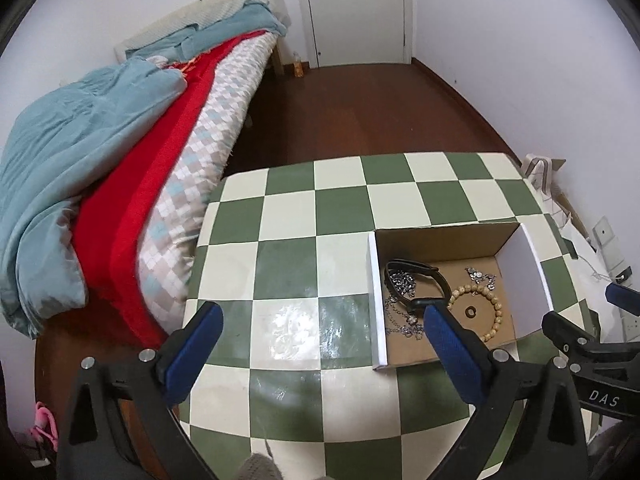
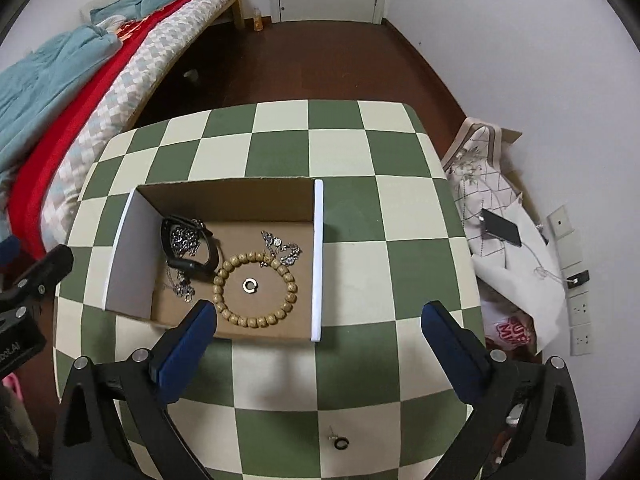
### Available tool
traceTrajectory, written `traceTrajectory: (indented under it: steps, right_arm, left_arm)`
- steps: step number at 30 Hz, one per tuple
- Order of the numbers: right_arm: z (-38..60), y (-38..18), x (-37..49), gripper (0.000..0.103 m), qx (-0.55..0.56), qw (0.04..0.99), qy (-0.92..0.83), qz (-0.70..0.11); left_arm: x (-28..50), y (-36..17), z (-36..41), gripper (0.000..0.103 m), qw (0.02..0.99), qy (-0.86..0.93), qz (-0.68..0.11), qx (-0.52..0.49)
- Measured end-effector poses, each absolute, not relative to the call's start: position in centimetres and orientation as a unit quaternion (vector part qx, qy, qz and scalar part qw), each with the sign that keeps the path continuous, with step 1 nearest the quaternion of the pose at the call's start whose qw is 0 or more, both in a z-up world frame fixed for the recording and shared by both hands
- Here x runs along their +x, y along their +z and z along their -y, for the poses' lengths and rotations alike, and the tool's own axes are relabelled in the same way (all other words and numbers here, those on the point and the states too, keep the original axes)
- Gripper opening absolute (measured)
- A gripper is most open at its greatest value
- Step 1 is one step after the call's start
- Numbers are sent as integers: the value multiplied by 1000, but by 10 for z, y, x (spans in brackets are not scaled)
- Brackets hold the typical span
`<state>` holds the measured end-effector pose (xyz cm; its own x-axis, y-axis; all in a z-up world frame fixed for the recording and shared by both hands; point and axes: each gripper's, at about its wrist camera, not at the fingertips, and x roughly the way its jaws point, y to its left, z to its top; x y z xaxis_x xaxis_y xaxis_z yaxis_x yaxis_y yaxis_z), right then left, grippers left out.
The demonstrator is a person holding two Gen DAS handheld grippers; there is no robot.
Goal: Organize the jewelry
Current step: 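Open both grippers over the box to drop the chain and ring, then grasp a second black ring with the right gripper while the left gripper grasps a small silver charm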
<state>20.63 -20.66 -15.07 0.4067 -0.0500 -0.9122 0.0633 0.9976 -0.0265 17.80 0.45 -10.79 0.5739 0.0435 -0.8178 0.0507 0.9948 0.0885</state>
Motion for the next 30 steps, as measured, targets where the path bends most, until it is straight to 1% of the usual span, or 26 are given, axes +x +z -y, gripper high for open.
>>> traceTrajectory:
  steps: [8, 21, 26, 30]
  right_arm:
    - [201, -128, 179, 103, -3, 855, -35, -518]
    - [189, -66, 117, 103, -1, 893, -25, -449]
    - [195, -51, 94, 103, 24, 903, -21, -428]
    - [219, -65, 72, 102, 51, 902, -48, -427]
  left_arm:
    - [149, -87, -6, 103, 897, 4, -440, 50]
    - [87, -39, -2, 103, 923, 0, -383, 45]
    - [70, -45, 4, 103, 927, 19, -370, 53]
    - [64, -72, 14, 103, 922, 39, -378, 72]
